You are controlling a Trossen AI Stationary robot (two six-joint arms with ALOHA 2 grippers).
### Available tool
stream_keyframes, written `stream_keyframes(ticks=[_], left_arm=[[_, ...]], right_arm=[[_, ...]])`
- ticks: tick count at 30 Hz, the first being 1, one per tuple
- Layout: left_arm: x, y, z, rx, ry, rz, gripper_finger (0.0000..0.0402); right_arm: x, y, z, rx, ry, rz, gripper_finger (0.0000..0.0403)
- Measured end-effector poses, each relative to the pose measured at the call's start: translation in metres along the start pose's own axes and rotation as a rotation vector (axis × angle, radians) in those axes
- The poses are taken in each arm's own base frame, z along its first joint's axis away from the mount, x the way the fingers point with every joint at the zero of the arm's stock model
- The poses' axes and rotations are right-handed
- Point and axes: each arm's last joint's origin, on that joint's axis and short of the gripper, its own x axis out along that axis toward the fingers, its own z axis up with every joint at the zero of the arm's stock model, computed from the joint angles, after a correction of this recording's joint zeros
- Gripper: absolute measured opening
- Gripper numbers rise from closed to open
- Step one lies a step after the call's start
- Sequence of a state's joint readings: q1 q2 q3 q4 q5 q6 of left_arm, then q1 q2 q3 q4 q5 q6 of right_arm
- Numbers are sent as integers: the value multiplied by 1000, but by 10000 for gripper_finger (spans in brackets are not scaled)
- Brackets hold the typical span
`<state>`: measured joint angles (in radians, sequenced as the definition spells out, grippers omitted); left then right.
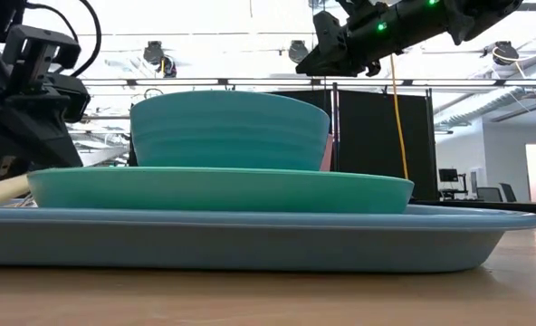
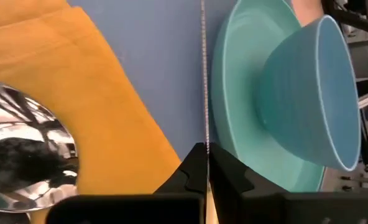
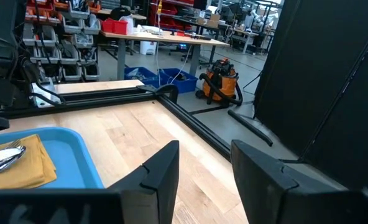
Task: Set up tray
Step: Put the yellow table knife on the yellow napkin to the right of the orange spoon, then return to Home Position
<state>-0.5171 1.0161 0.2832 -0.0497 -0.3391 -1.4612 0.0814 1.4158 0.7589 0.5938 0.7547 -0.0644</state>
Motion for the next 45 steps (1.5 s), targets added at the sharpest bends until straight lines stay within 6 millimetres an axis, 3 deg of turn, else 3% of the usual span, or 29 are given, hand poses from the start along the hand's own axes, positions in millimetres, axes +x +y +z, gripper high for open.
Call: stream_keyframes(ticks=[10,22,29,35,41,45], left_arm=[[0,4,1,-6,-41,34,65],[-3,5,3,-5,-95,43,87],[-21,-14,15,118,-244,-139,88],[-48,-38,29,342,-445,-365,88],[-70,-54,38,612,-663,-468,88],[-85,-57,42,724,-772,-493,88]], right_arm=[[0,0,-1,-8,8,1,133],[0,0,-3,-27,29,2,130],[0,0,-3,-25,27,2,130],[-3,3,-3,-31,24,15,130],[-28,7,14,-97,-21,88,130],[-65,1,33,-125,-40,174,130]])
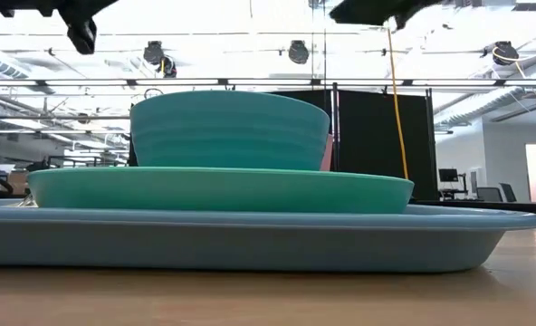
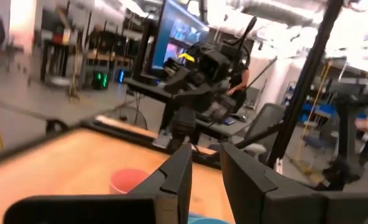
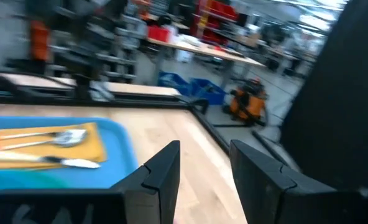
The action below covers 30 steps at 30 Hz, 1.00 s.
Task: Set up tray
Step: Return to Home Position
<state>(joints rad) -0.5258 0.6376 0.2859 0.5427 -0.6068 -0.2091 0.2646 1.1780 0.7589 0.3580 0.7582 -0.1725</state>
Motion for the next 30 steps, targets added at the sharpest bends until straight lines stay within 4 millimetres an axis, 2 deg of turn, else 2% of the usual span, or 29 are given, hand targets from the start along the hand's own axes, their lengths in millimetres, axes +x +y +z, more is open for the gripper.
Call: stream_keyframes(ticks=[3,6,9,12,17,20,23,30], left_arm=[[-13,3,8,79,-4,-3,88],[-31,12,21,77,4,65,88],[-52,25,37,58,57,162,88],[-67,37,46,20,75,238,88],[-74,44,41,83,113,247,88],[-74,45,33,148,178,214,88],[-75,47,31,135,185,241,88],[-85,58,33,59,120,358,88]], right_arm=[[-36,-13,13,15,-11,76,130],[-71,-36,19,106,-36,117,130],[-100,-59,10,218,-101,132,130],[-118,-75,-13,296,-167,159,130],[-130,-85,-59,406,-267,180,130],[-134,-86,-79,429,-325,189,130],[-138,-89,-83,443,-372,199,130],[-143,-88,-80,369,-399,233,130]])
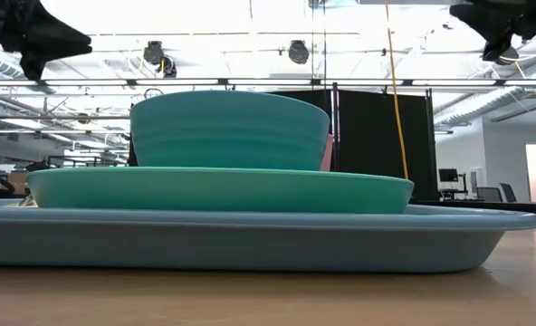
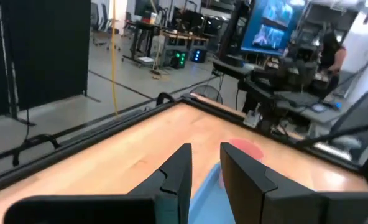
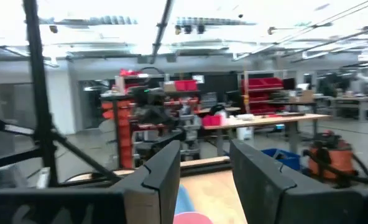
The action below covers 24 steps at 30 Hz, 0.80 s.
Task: Set up tray
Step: Return to Home Position
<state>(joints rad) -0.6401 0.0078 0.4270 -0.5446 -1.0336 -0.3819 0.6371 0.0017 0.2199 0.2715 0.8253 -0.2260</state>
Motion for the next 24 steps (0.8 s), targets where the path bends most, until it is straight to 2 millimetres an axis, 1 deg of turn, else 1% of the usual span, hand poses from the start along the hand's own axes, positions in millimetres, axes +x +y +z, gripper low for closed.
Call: stream_keyframes(ticks=[3,5,8,12,15,18,24], left_arm=[[0,0,0,-6,-7,16,88],[2,0,-3,-41,-35,63,88],[7,-3,-14,-78,-75,125,88],[15,-8,-37,-49,-64,94,88],[18,-10,-47,-41,-66,89,88],[20,-11,-50,-31,-55,52,88],[25,-11,-50,77,-15,-58,88]], right_arm=[[-1,2,1,-2,-6,41,130],[-1,3,1,0,-5,54,130],[-2,4,1,7,-3,77,130],[-3,6,0,5,0,99,130],[-4,7,1,9,0,112,130],[-5,8,0,7,3,128,130],[-6,10,-2,-11,22,169,130]])
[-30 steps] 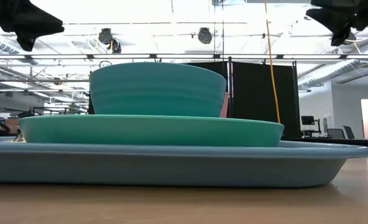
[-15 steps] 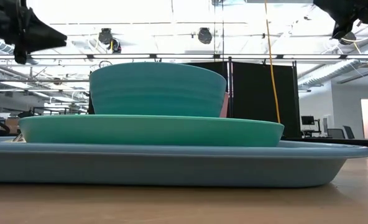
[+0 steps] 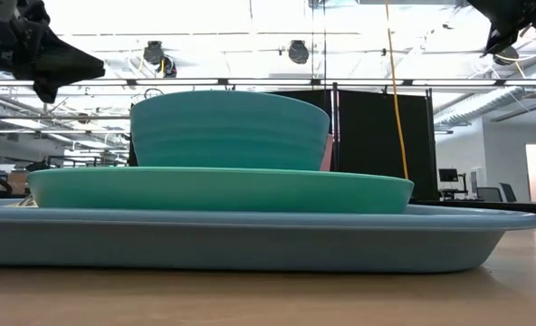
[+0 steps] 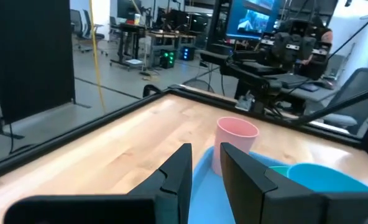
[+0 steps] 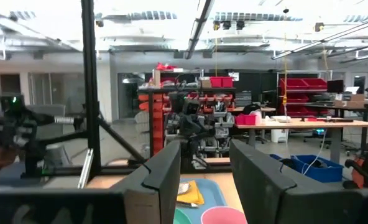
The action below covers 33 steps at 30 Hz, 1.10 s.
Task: Set up tray
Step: Return to Home Position
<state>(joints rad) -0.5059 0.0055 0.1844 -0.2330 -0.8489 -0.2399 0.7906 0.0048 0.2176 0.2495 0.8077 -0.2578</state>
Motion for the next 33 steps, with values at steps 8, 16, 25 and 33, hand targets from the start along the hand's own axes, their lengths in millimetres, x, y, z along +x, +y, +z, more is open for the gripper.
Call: stream_keyframes(ticks=[8,16,25,33], left_arm=[[8,8,2,20,11,-14,88],[22,17,-16,50,18,-108,87],[32,31,-26,22,4,-160,87],[34,40,-25,-12,15,-158,87]], right_arm=[[0,0,-1,-20,6,5,130],[-1,3,-16,-2,122,31,130],[0,10,-44,76,76,21,130],[5,5,-54,103,125,28,130]])
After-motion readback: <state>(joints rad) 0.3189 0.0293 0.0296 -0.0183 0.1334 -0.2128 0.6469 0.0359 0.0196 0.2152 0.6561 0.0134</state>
